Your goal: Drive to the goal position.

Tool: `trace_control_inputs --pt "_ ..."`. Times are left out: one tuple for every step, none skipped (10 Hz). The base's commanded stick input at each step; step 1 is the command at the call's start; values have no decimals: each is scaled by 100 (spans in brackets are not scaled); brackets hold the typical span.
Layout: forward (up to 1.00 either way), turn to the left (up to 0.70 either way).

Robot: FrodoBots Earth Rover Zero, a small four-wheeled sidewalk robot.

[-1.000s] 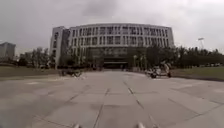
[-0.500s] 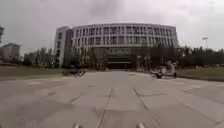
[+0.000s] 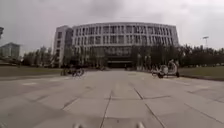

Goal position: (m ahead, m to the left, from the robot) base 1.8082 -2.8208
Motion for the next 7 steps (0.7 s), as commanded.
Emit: trace_control_inputs --pt "50 0" --pt "50 0" --pt "50 0" --pt "50 0" --pt "50 0" --pt "50 0" --pt "50 0"
